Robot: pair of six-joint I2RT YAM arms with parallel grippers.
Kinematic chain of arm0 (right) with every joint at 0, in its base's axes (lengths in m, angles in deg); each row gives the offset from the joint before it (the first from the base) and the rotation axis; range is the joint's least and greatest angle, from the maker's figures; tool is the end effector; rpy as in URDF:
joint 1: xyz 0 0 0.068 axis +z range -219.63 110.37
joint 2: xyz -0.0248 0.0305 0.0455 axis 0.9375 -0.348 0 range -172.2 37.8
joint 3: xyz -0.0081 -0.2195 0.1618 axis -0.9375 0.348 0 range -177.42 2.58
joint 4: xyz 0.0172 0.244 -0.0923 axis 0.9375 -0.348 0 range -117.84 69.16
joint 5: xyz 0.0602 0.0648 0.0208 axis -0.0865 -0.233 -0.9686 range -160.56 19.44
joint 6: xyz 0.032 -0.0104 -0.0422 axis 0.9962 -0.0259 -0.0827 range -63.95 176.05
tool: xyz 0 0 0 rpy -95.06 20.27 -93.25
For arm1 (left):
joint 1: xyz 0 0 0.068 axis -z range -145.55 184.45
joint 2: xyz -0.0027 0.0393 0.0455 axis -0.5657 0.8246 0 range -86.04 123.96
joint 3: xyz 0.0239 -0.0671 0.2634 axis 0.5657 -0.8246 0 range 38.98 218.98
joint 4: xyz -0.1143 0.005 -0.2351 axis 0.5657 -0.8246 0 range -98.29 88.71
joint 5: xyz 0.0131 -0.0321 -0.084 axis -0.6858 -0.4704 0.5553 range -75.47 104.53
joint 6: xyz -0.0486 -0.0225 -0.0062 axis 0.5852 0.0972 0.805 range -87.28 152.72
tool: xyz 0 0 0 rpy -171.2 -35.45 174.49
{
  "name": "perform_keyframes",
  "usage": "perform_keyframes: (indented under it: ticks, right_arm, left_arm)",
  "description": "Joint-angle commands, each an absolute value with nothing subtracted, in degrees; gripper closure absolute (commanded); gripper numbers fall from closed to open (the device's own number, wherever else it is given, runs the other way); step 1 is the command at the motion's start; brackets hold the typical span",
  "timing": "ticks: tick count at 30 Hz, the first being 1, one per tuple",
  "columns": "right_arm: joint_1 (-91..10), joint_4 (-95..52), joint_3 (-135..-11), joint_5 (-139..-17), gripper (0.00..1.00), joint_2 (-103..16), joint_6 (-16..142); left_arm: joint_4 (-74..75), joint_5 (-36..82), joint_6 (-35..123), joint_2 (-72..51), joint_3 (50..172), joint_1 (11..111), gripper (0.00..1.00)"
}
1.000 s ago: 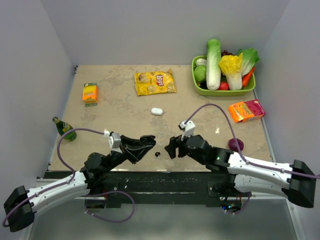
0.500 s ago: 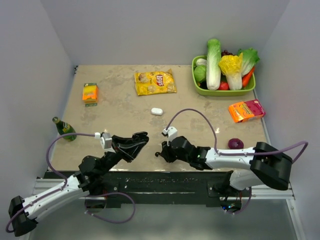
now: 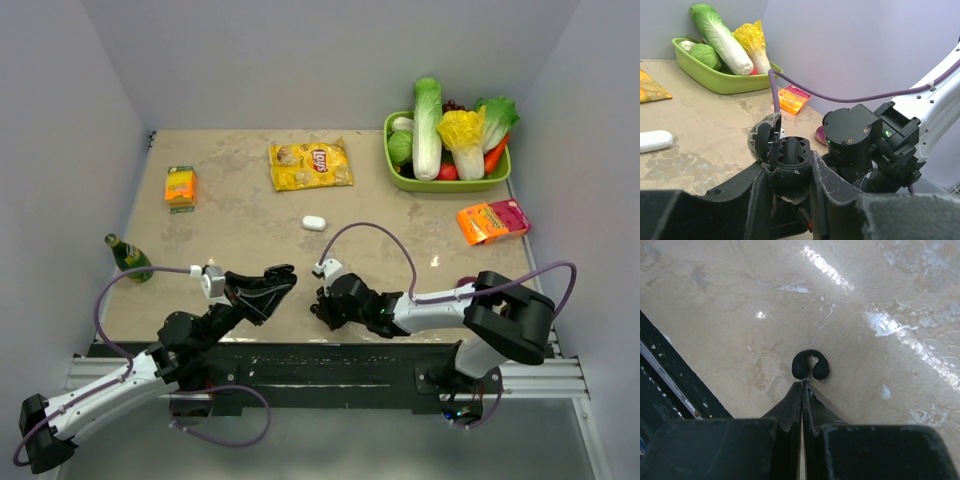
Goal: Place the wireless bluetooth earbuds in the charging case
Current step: Move the earbud to the center of the board.
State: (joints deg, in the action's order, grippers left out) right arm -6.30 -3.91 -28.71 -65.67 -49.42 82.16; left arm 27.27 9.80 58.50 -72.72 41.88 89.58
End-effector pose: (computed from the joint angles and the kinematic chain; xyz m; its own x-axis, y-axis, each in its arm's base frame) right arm 0.1280 0.2480 0.1389 -0.6324 -0.2824 -0.7213 -0.6486 0.7022 0.2938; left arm 0.0704 -0.0959 0.2232 -0.1759 -0.5058 -0.8445 0.7733 0.4599 -0.4365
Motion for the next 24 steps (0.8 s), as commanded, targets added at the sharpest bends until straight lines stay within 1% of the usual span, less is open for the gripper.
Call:
perform_keyframes:
  ticks: [1, 6, 13, 24]
  right_arm:
    - [-6.35, -0.45, -31.61, -66.52, 1.00, -51.75, 82.50]
    - [-6.62, 1.40, -32.31, -64.23, 1.00, -54.21, 84.08]
    - [-9.42, 3.51, -32.84, -60.36, 1.00, -56.32, 87.25]
    - [-11.89, 4.21, -36.09, -57.11, 1.00, -59.75, 85.93]
  left_arm:
    - [27.98, 10.05, 57.33, -73.12, 37.31, 89.29, 1.00]
    - [27.28, 9.78, 57.33, -73.73, 37.14, 89.29, 1.00]
    - [25.34, 9.08, 57.15, -74.97, 37.31, 89.21, 1.00]
    - [26.31, 8.55, 56.45, -73.30, 37.49, 89.29, 1.00]
